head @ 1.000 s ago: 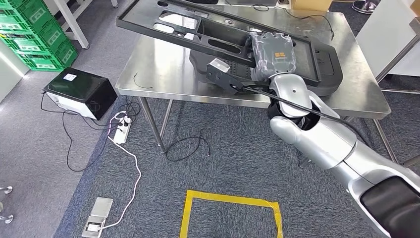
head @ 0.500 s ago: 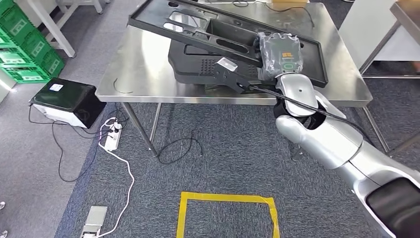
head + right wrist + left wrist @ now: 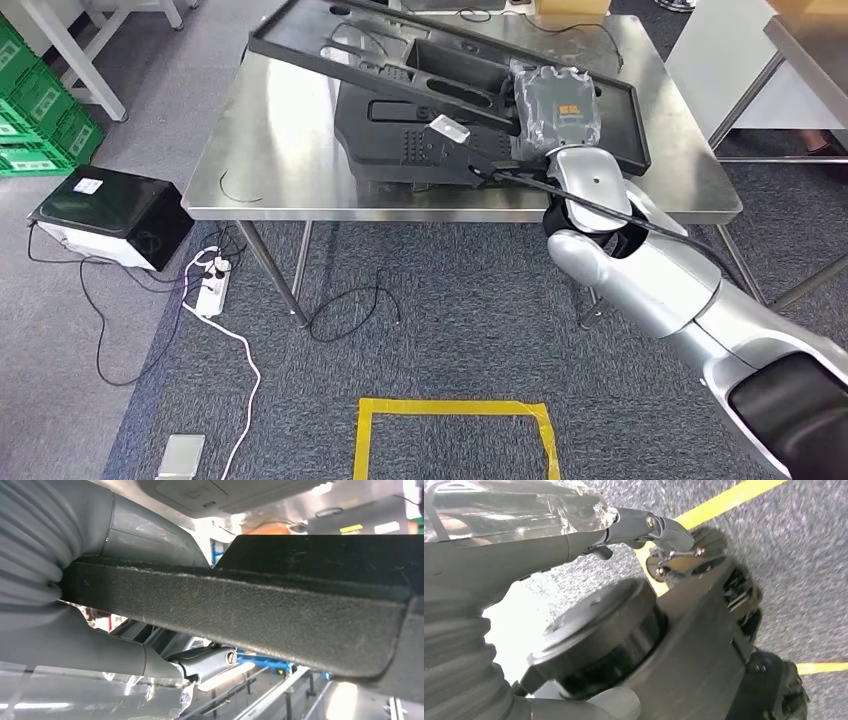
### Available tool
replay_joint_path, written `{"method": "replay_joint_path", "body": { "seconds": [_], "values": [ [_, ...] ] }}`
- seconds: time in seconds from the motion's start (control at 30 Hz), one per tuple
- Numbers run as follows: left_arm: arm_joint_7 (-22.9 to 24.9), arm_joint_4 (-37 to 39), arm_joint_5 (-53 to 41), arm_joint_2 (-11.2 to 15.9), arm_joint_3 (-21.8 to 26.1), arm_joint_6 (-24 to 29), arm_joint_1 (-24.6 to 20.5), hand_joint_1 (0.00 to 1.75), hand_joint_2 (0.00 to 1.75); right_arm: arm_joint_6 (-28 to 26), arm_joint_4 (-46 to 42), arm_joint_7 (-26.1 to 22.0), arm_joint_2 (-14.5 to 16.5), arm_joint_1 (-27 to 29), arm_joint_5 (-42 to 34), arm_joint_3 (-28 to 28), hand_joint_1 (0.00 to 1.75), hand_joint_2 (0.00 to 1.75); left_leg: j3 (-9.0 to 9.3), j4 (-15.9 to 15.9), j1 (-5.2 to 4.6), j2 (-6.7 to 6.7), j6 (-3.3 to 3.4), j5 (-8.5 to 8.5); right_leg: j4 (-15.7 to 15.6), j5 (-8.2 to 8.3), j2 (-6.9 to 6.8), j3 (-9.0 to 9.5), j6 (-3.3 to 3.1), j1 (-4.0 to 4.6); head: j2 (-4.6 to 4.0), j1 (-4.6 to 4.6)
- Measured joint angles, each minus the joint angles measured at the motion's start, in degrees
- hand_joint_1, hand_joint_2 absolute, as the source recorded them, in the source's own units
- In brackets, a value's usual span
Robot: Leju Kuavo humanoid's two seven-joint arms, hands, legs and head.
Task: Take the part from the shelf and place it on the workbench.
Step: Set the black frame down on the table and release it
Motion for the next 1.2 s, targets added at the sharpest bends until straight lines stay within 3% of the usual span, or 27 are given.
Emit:
{"method": "replay_joint_path", "body": {
  "seconds": [0.07,0.1,0.13,0.2,0.23,0.27,0.43,0.5,0.57,0.63,0.67,0.7,0.77,0.8,0.83,0.93,1.0,1.13,1.17,1.2],
  "values": [
    [0.0,0.0,0.0,0.0,0.0,0.0,-0.1,0.00,1.75,0.0,0.1,0.0,-0.1,0.2,0.0,0.0,1.75,1.75,0.48,0.0,0.01,0.00,0.17,-0.50,6.4,-2.27,-0.04,-4.19,0.32,-0.09,0.00,0.59],
    [0.0,0.0,-0.1,0.0,0.0,0.0,0.0,0.00,1.75,0.0,0.2,0.0,-0.1,0.4,-0.1,0.0,1.75,1.75,0.83,0.0,0.02,0.00,0.13,-0.86,8.0,-2.20,-0.07,-5.66,0.47,-0.18,0.00,0.88],
    [0.1,0.0,-0.1,0.0,0.0,0.0,0.0,0.00,1.75,0.0,0.3,0.0,-0.2,0.5,-0.1,0.0,1.75,1.75,1.28,0.1,0.06,0.00,0.02,-1.28,7.5,-1.01,-0.13,-6.18,0.58,-0.28,0.00,1.19],
    [0.2,0.0,-0.1,0.0,0.0,0.0,0.1,0.00,1.75,-0.1,0.4,0.1,-0.2,0.6,-0.3,0.0,1.75,1.75,2.55,0.2,0.16,0.02,-0.38,-2.38,0.9,3.92,-0.38,-4.33,0.58,-0.48,0.00,1.76],
    [0.2,0.0,-0.1,0.0,0.0,0.0,0.0,0.00,1.75,-0.1,0.4,0.1,-0.3,0.7,-0.3,0.0,1.75,1.75,3.16,0.2,0.21,0.04,-0.66,-2.90,-2.4,5.68,-0.53,-3.10,0.49,-0.39,0.00,1.91],
    [0.3,0.0,-0.1,0.0,0.0,0.0,-0.1,0.00,1.75,-0.1,0.4,0.1,-0.3,0.6,-0.4,0.0,1.75,1.75,3.55,0.3,0.25,0.09,-1.01,-3.37,-5.2,6.42,-0.70,-2.07,0.26,-0.22,0.00,2.11],
    [0.5,0.0,-0.2,0.0,0.0,-0.1,-0.4,0.00,1.75,-0.2,0.5,0.1,-0.5,0.7,-0.6,0.0,1.75,1.75,3.82,1.9,0.25,0.24,-2.67,-4.45,-6.9,5.22,-0.35,-0.54,-1.79,0.16,0.00,2.00],
    [0.5,0.0,-0.3,0.0,-0.1,-0.1,-0.5,0.00,1.75,-0.2,0.5,0.1,-0.6,0.6,-0.6,-0.2,1.75,1.75,1.31,6.8,0.39,0.17,-3.10,-5.07,-7.1,4.62,-0.20,0.52,-2.34,0.04,0.00,1.42],
    [0.5,0.0,-0.3,0.0,-0.1,-0.1,-0.6,0.00,1.75,-0.2,0.5,0.1,-0.6,0.6,-0.7,-0.2,1.75,1.75,-3.71,14.0,0.49,0.15,-3.32,-7.14,-7.1,3.72,-0.12,1.54,-2.68,0.13,0.00,0.66],
    [0.5,0.0,-0.3,0.0,-0.1,-0.1,-0.5,0.00,1.75,-0.1,0.5,0.1,-0.6,0.8,-0.7,-0.2,1.75,1.75,-7.77,17.6,0.44,0.15,-3.27,-8.32,-7.2,2.59,0.03,2.89,-2.83,0.27,0.00,0.17],
    [0.6,0.0,-0.3,0.0,-0.1,-0.1,-0.4,0.00,1.75,-0.1,0.5,0.1,-0.7,0.9,-0.7,-0.2,1.75,1.75,-8.40,16.5,0.36,0.15,-3.07,-7.36,-7.2,1.99,0.10,3.70,-2.85,0.32,0.00,-0.04],
    [0.6,0.0,-0.3,0.0,-0.1,-0.1,-0.3,0.00,1.75,-0.1,0.6,0.1,-0.7,0.9,-0.7,-0.2,1.75,1.75,-8.23,13.7,0.18,0.14,-2.72,-5.17,-7.2,1.38,0.16,4.56,-2.82,0.36,0.00,-0.27],
    [0.6,0.0,-0.3,0.0,-0.1,-0.1,-0.3,0.00,1.75,0.0,0.6,0.1,-0.7,1.0,-0.7,-0.2,1.75,1.75,-6.98,6.3,-0.45,0.12,-1.66,0.96,-7.3,0.26,0.24,5.96,-2.62,0.41,0.00,-0.69],
    [0.6,0.0,-0.3,0.0,-0.1,-0.1,-0.2,0.00,1.75,0.0,0.6,0.1,-0.7,1.1,-0.7,-0.2,1.75,1.75,-6.47,3.7,-0.77,0.13,-1.19,2.90,-7.5,-0.18,0.27,6.37,-2.39,0.39,0.00,-0.84],
    [0.6,0.0,-0.4,0.1,-0.1,-0.1,-0.2,0.00,1.75,0.0,0.6,0.1,-0.7,1.2,-0.8,-0.2,1.75,1.75,-6.08,2.1,-1.00,0.15,-0.84,3.93,-7.7,-0.47,0.27,6.73,-2.12,0.33,0.00,-1.00],
    [0.7,0.0,-0.5,0.1,-0.1,0.0,-0.2,0.00,1.75,0.0,0.7,0.1,-0.7,1.5,-0.8,-0.3,1.75,1.75,-4.39,0.7,-0.91,0.17,-0.22,3.40,-7.7,-0.57,0.06,7.65,-1.27,0.23,0.00,-1.24],
    [0.7,0.0,-0.6,0.1,-0.2,0.0,-0.3,0.00,1.75,0.0,0.7,0.1,-0.8,1.3,-0.7,-0.6,1.75,1.75,-2.86,-0.3,-0.66,-0.03,0.19,3.10,-5.0,-0.98,-0.07,6.66,-0.94,0.30,0.00,-0.88],
    [0.7,0.0,-0.7,0.1,-0.2,-0.1,-0.6,0.00,1.75,0.0,0.7,0.1,-0.9,1.6,-0.7,-0.8,1.75,1.75,-0.63,-0.7,-0.57,-0.22,0.42,1.37,8.0,-5.19,-0.14,-2.88,-0.30,0.16,0.00,0.41],
    [0.7,0.0,-0.7,0.0,-0.2,-0.1,-0.5,0.00,1.75,0.0,0.7,0.1,-0.9,1.8,-0.8,-0.8,1.75,1.75,0.05,-0.6,-0.55,-0.25,0.33,0.75,8.4,-5.43,-0.16,-4.28,-0.15,0.07,0.00,0.73],
    [0.7,0.0,-0.7,0.0,-0.2,-0.1,-0.4,0.00,1.75,0.0,0.7,0.1,-0.9,2.0,-0.8,-0.8,1.75,1.75,0.83,-0.5,-0.51,-0.26,0.18,0.04,7.0,-4.55,-0.18,-4.83,-0.01,-0.06,0.00,0.98]
  ]
}}
